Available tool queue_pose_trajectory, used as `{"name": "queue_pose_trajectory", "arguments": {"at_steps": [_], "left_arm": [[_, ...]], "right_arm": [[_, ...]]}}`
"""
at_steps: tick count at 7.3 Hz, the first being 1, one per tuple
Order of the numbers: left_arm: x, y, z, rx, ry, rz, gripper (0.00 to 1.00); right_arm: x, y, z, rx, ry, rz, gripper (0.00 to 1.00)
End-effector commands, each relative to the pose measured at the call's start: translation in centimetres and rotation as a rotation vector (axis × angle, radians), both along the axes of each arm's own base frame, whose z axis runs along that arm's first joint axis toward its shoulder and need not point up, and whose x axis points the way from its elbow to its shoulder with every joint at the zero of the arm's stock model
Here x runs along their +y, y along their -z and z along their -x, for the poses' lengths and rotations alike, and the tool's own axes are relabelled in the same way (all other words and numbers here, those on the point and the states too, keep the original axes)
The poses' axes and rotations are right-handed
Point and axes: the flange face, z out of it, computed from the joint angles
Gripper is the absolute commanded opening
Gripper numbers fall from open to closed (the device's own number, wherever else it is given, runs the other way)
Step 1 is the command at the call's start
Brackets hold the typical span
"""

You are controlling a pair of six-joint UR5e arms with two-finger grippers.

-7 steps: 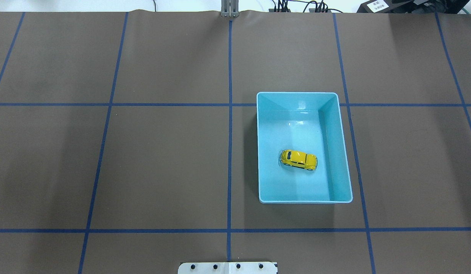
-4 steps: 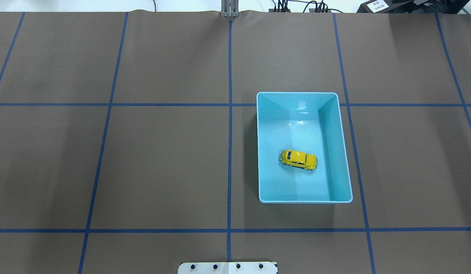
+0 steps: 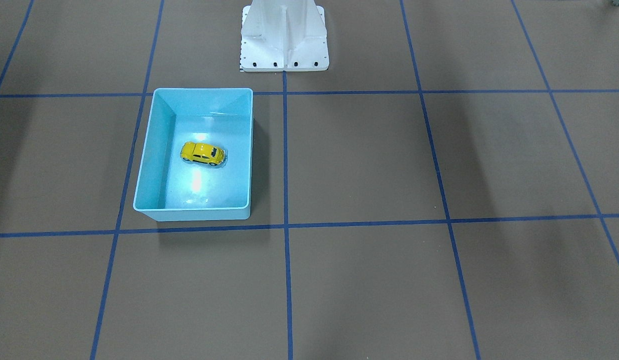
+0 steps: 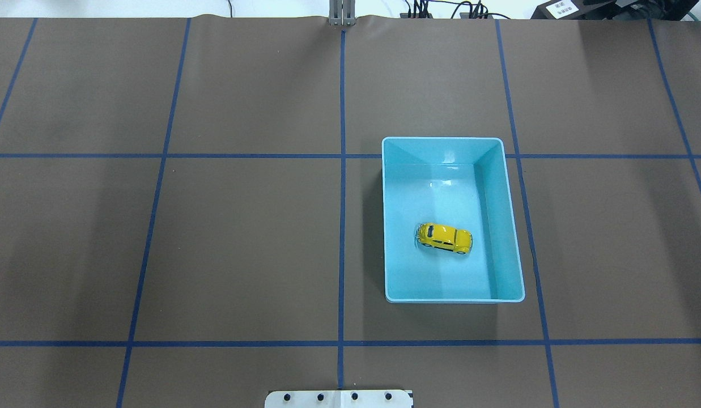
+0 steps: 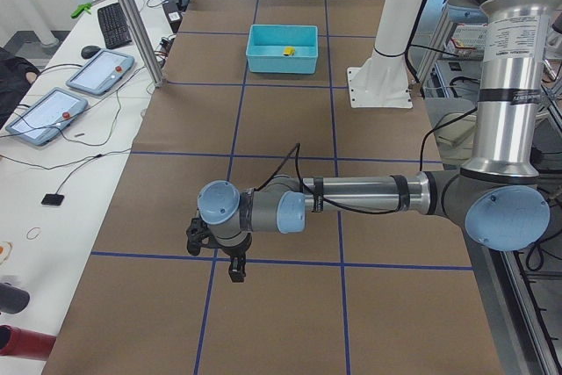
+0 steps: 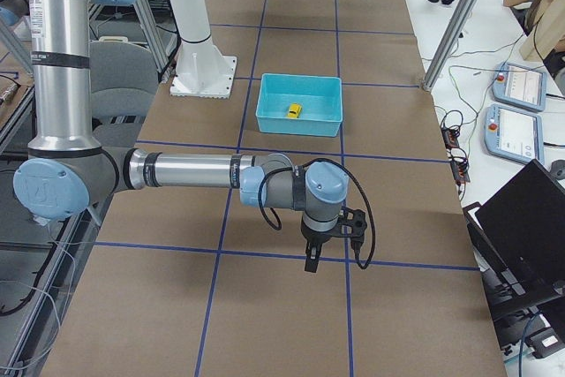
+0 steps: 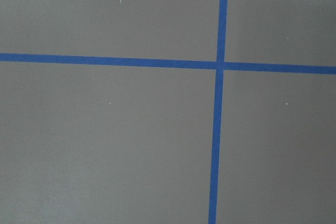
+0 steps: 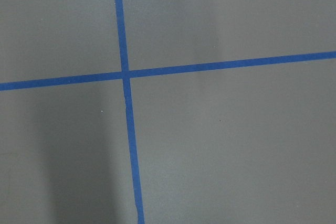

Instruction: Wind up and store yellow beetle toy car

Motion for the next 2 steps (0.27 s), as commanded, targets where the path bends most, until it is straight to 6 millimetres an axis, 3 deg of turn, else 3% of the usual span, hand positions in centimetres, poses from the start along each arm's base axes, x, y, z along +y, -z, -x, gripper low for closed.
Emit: {"name": "queue_pose_trajectory", "arguments": {"at_steps": [1, 2], "left_arm": [[0.0, -0.02, 0.0, 0.0, 0.0, 0.0, 1.0], [-0.01, 0.05, 0.0, 0.0, 0.0, -0.001, 1.0]], "right_arm": [[-0.1, 0.19, 0.0, 0.0, -0.001, -0.001, 1.0], [-0.02, 0.05, 0.0, 0.0, -0.001, 0.002, 1.0]]}}
